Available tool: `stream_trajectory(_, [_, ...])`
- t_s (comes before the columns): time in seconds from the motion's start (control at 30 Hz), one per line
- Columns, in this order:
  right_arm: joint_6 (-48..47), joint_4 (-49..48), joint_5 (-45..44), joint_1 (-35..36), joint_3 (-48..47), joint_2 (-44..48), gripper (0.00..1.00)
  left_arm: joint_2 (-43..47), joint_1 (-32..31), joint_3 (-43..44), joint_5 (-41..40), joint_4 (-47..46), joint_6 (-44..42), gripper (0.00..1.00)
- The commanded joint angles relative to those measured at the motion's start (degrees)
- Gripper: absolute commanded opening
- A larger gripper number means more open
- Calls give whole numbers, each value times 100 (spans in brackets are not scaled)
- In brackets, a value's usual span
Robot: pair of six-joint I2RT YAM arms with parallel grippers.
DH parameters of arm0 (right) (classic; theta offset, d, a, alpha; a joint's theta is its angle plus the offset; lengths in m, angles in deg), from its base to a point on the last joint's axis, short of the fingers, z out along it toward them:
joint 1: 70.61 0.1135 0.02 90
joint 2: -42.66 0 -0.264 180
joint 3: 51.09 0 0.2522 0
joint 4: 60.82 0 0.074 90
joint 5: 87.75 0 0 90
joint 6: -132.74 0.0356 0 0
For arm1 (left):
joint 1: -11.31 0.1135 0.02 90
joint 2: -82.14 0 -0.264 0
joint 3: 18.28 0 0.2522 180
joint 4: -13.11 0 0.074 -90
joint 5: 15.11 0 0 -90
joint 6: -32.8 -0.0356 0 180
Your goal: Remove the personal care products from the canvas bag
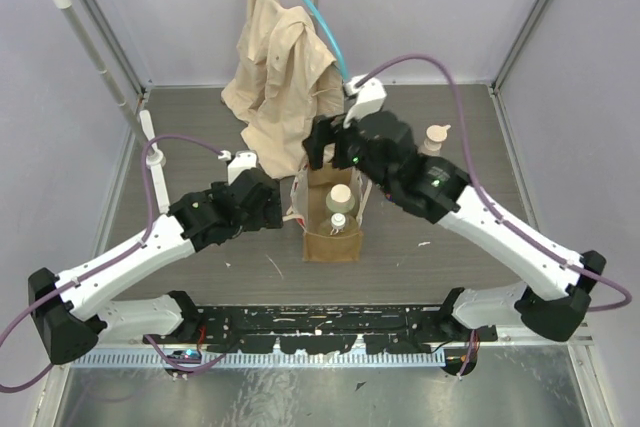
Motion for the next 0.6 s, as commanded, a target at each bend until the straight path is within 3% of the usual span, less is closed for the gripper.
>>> stream_trajectory(0.0, [440, -22, -244, 528, 443, -453, 90, -104, 14, 111, 114, -47, 46, 99])
stream_trajectory(0.3, [1012, 295, -526, 591, 1220, -1032, 89, 12, 21, 112, 21, 37, -15, 99])
stream_trajectory(0.57, [1302, 344, -1098, 595, 1983, -941, 88, 49, 21, -10, 66, -27, 0, 99])
